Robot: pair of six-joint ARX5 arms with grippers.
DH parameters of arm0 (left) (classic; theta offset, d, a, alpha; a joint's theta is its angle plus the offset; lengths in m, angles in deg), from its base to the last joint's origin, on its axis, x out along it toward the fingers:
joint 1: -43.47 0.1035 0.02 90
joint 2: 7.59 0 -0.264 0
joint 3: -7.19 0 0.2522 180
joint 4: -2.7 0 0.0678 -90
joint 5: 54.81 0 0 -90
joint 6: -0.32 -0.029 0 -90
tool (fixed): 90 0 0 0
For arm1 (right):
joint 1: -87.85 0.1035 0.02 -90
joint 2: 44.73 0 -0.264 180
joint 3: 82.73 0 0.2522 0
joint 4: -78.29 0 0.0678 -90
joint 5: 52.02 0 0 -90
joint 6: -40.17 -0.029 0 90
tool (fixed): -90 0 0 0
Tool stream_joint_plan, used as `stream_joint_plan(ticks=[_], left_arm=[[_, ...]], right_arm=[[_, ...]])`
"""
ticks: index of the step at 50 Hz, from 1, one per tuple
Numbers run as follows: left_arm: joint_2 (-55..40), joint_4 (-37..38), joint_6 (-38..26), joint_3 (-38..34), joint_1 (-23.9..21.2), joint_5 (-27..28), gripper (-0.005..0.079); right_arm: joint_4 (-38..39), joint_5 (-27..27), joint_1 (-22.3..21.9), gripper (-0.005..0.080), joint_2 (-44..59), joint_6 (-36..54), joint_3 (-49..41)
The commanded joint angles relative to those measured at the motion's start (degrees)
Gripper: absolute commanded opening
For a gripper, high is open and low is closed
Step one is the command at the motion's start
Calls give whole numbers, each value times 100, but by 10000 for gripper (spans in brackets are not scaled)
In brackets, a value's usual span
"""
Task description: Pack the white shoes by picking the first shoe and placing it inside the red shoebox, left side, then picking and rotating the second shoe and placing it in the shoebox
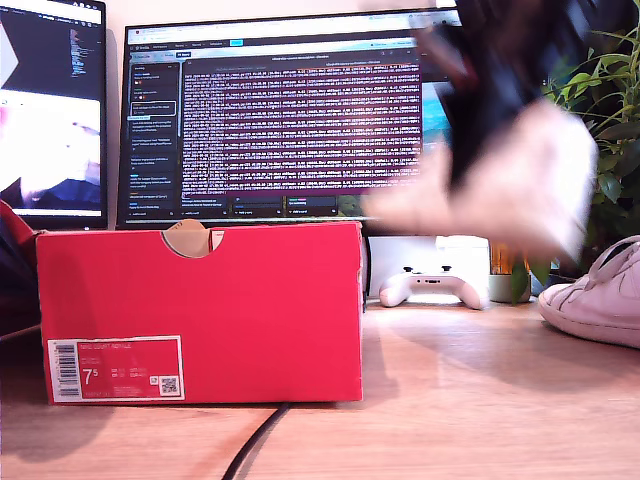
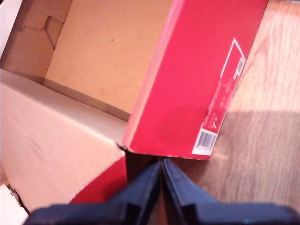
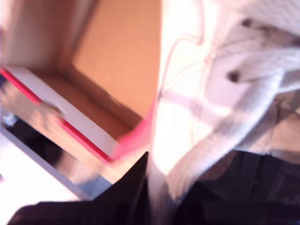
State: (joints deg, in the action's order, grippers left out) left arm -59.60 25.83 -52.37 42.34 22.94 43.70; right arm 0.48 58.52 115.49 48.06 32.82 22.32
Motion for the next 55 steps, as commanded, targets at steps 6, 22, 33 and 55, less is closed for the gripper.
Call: stream_joint_plan(ticks=[6,22,33,55], left_arm=[[-55,-17,20,39,-11,26,-19],[-55,-24,20,39,-11,26,-19],[-55,-37,20,39,-11,26,-19],[-55,-39,20,39,-11,24,-19]], right_arm=[[1023,59,654,-12,-103,-745,109],[2946,-225,1268,-13,461,-2087,109],[3727,-289,1445,-12,1226,-2839,109],[4651,-420,1832,-13,2409,-3993,109]])
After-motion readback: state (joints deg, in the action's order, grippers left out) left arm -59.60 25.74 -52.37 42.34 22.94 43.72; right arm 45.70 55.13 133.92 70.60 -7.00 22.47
